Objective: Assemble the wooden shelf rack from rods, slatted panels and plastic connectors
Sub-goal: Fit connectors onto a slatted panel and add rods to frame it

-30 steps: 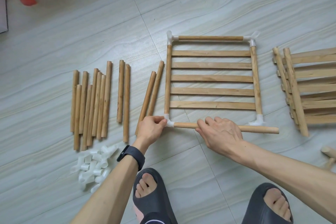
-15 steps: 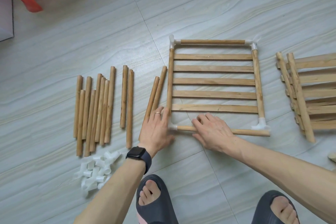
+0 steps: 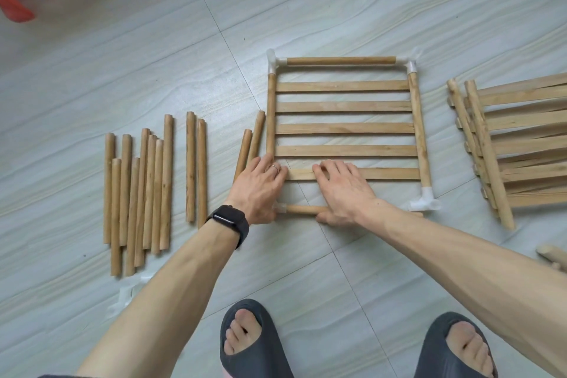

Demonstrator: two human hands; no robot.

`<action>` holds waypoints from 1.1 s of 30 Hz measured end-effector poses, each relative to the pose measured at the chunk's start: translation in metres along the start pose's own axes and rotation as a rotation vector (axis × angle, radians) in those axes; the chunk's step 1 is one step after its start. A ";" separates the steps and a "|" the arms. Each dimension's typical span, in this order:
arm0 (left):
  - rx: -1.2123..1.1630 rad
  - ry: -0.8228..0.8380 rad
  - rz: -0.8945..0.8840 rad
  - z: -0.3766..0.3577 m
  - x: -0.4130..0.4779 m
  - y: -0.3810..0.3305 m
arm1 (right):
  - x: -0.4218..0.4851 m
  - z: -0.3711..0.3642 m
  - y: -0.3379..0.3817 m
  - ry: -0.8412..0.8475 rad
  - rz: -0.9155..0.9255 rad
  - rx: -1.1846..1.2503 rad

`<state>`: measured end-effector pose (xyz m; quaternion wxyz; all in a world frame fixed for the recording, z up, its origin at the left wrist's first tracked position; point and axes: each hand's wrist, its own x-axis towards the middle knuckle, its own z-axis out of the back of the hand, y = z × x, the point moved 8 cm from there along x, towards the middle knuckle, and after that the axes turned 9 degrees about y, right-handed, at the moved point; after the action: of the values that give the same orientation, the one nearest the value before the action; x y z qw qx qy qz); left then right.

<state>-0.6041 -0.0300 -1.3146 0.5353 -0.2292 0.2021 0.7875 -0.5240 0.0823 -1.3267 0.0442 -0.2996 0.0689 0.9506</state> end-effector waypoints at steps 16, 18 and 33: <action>0.034 0.102 0.044 0.008 0.001 -0.012 | -0.081 0.011 -0.056 -0.282 -0.161 0.445; -0.037 0.093 0.030 0.018 0.009 -0.024 | -0.125 -0.001 -0.100 -0.479 -0.432 0.691; -0.224 -0.050 0.055 0.062 0.092 -0.124 | -0.130 -0.106 -0.160 -0.250 -0.827 1.967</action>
<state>-0.5264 0.1171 -1.3266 0.4895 -0.2624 0.1057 0.8248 -0.3378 0.2178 -1.3548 0.5908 -0.0333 0.6922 0.4131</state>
